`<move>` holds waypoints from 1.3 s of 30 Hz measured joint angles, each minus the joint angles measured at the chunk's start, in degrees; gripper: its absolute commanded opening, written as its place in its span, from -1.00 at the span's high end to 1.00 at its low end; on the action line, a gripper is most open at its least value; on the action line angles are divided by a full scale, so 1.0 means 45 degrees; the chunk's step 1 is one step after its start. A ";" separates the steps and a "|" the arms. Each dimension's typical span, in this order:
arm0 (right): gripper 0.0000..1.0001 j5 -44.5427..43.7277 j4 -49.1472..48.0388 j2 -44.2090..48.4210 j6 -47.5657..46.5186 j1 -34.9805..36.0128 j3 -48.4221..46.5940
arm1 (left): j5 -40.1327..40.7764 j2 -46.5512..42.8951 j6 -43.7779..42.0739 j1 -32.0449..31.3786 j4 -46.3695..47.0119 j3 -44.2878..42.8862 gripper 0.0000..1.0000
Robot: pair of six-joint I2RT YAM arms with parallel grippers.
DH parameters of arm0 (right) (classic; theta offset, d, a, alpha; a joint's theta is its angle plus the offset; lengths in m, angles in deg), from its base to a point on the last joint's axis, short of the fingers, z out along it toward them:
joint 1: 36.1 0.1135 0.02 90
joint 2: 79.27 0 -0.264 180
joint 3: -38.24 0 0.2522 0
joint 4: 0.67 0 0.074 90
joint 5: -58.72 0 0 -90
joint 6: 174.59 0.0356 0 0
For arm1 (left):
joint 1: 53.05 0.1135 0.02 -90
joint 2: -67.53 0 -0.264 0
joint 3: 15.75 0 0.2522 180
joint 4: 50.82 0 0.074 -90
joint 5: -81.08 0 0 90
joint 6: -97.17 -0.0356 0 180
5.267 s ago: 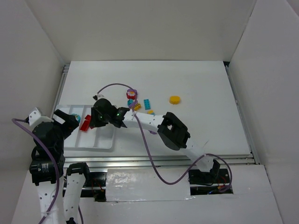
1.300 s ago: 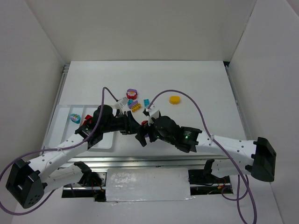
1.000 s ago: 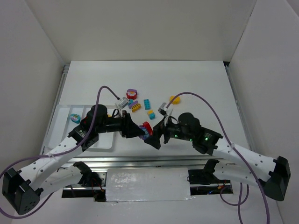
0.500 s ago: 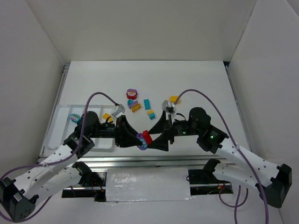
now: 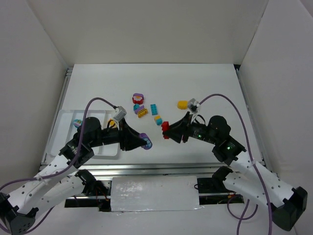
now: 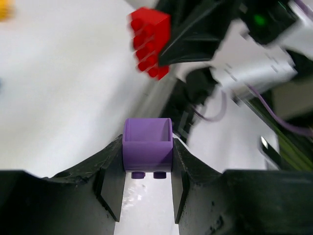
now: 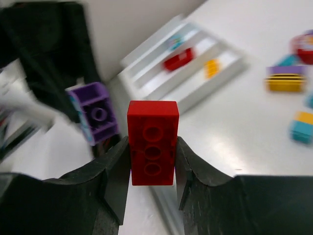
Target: Sort the legos into containers by color
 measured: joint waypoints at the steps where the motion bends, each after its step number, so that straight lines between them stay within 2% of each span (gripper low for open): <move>1: 1.00 -0.0714 0.0112 0.0287 0.0073 -0.0423 0.0204 | 0.0874 -0.0083 -0.0058 0.0010 -0.0631 -0.0262 1.00; 4: 1.00 -0.3240 0.0602 0.0442 0.0491 -0.1132 0.0340 | 0.4357 0.0214 0.0131 0.0345 -0.3385 -0.1860 1.00; 7: 1.00 -0.4585 0.1025 -0.0063 0.0704 -0.1224 0.0321 | 0.8102 0.1661 0.0850 0.1685 -0.6358 -0.4153 1.00; 10: 1.00 -0.4954 0.1418 -0.0690 0.0840 -0.1224 0.0359 | 1.1472 0.3526 0.1807 0.4235 -0.8582 -0.5712 1.00; 12: 1.00 -0.5013 0.1540 -0.0709 0.0942 -0.1224 0.0398 | 1.3197 0.4745 0.2191 0.6067 -0.9486 -0.5955 1.00; 16: 1.00 -0.4770 0.1501 -0.0695 0.1064 -0.1224 0.0398 | 1.4727 0.6547 0.3191 0.8884 -1.0598 -0.5999 1.00; 21: 1.00 -0.3857 0.1132 -0.1224 0.1287 -0.1214 0.0398 | 1.5844 0.8442 0.4784 1.0467 -1.1108 -0.6713 1.00; 30: 1.00 -0.2735 0.0597 -0.1860 0.1491 -0.1171 0.0986 | 1.6888 1.2473 0.6747 1.1764 -1.1647 -0.8903 1.00; 39: 1.00 -0.2103 0.0418 -0.2778 0.1511 -0.0928 0.1083 | 1.6747 1.3848 0.7101 1.2361 -1.1545 -0.9253 0.99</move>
